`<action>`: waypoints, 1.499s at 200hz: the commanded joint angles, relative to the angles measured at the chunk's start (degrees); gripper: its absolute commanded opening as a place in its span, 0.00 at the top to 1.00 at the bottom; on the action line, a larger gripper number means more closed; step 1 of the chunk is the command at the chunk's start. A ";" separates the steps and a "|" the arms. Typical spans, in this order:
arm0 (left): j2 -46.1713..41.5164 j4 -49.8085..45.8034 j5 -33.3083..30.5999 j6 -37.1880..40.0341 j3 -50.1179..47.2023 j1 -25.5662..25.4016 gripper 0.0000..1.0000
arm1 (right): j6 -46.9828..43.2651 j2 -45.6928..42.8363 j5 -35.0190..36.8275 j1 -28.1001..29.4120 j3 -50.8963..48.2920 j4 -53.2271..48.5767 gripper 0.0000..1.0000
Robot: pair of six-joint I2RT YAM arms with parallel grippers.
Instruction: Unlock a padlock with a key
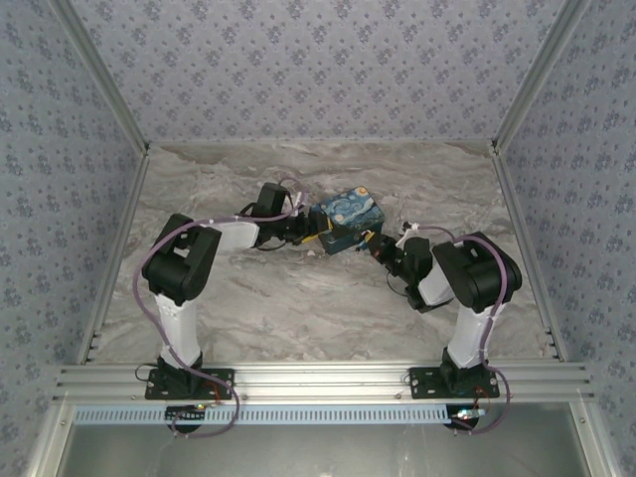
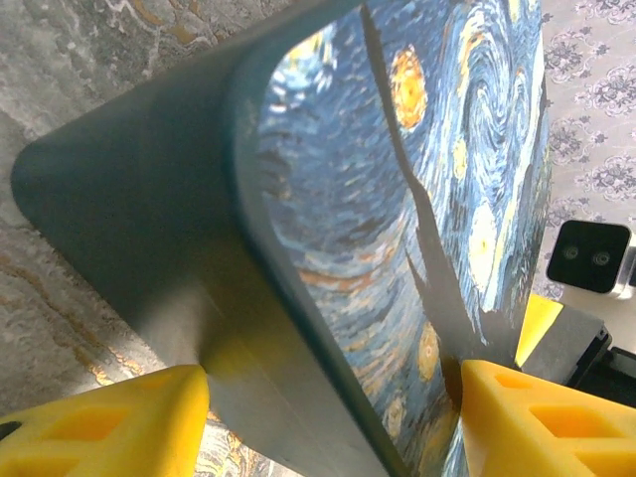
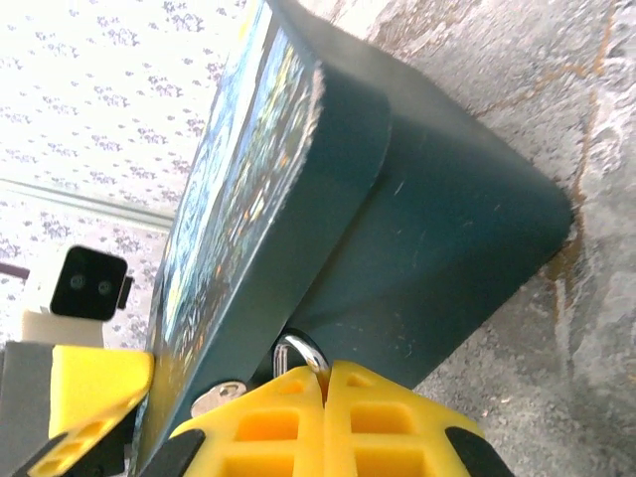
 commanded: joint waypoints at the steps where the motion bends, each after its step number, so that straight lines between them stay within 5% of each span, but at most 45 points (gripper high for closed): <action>1: 0.64 -6.56 -1.87 0.18 -3.35 -0.99 0.35 | 3.01 -1.12 1.60 -1.13 1.88 -0.53 1.00; 75: -1.61 -6.33 -2.66 0.19 -3.61 2.00 0.34 | -2.13 -11.99 -0.08 -3.47 -1.41 -11.94 1.00; 168: -3.22 -6.08 -2.56 3.35 -1.96 7.97 0.29 | -18.70 -44.16 -9.61 -3.23 2.68 -57.35 1.00; 232: -17.63 1.74 -10.36 9.48 -4.22 8.39 0.22 | -27.65 -47.09 -12.59 0.57 13.95 -90.82 1.00; 300: -31.36 10.65 -14.09 7.78 -11.49 11.11 0.07 | -28.49 -43.22 -7.99 6.63 15.19 -100.66 1.00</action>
